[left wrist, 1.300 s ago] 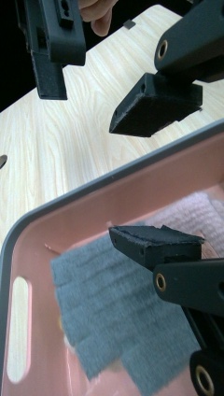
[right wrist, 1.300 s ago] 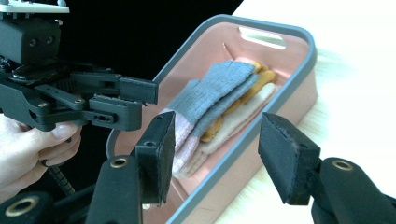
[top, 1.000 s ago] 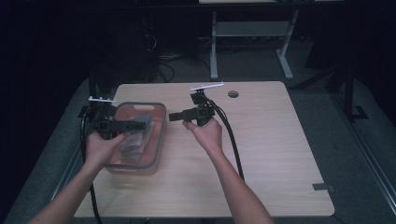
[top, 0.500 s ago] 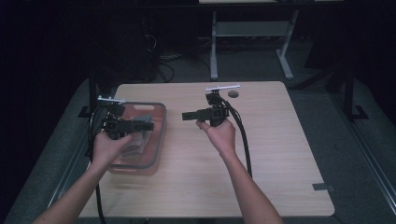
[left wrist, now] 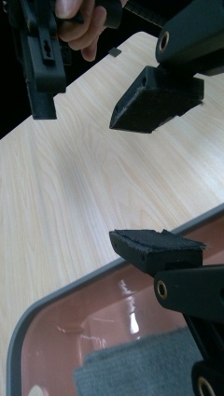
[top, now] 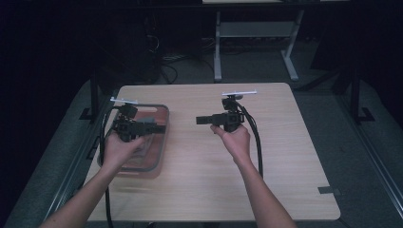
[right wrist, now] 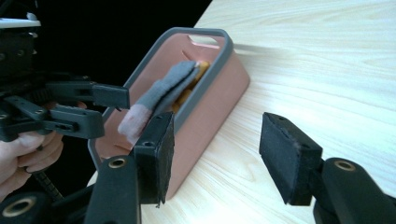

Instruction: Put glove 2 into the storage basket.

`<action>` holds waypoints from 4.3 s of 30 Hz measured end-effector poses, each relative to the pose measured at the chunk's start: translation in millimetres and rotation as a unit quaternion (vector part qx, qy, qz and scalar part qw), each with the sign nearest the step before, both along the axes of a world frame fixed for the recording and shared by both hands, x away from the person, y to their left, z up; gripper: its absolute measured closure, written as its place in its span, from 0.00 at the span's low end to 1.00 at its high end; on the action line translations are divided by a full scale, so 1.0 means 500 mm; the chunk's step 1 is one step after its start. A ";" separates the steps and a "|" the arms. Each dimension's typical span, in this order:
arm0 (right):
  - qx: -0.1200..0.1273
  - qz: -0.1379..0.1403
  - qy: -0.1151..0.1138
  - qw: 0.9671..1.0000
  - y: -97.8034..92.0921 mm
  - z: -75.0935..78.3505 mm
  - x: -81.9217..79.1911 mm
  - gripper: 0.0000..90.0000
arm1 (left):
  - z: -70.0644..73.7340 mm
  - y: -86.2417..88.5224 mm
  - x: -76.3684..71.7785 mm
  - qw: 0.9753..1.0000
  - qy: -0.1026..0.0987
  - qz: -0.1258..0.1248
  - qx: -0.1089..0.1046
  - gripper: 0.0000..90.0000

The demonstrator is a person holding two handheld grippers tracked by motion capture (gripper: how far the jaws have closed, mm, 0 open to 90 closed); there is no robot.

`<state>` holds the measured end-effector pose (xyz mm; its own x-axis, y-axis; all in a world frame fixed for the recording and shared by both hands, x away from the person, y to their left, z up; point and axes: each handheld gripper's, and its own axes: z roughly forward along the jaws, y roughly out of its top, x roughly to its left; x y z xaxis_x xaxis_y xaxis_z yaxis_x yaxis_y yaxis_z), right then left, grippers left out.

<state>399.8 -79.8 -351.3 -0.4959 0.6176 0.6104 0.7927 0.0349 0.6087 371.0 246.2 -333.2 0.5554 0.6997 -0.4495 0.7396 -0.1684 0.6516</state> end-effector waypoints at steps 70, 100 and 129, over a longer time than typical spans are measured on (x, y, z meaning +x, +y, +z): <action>0.010 -0.083 0.035 0.996 -0.254 -0.099 -0.077 0.41 | -0.033 -0.151 -0.021 0.998 -0.003 -0.062 -0.025 0.32; 0.014 -0.096 0.044 0.994 -0.361 -0.181 -0.179 0.38 | -0.106 -0.240 -0.074 0.994 -0.017 -0.102 -0.046 0.31; 0.001 -0.098 0.017 0.995 -0.404 -0.235 -0.281 0.34 | -0.195 -0.277 -0.168 0.988 -0.050 -0.142 -0.038 0.30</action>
<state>259.2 -281.8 -468.9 -0.3445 0.6992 0.6265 0.8043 -0.1244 0.5811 286.9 107.5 -430.6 0.7687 0.4754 -0.4279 0.6009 -0.3076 0.7378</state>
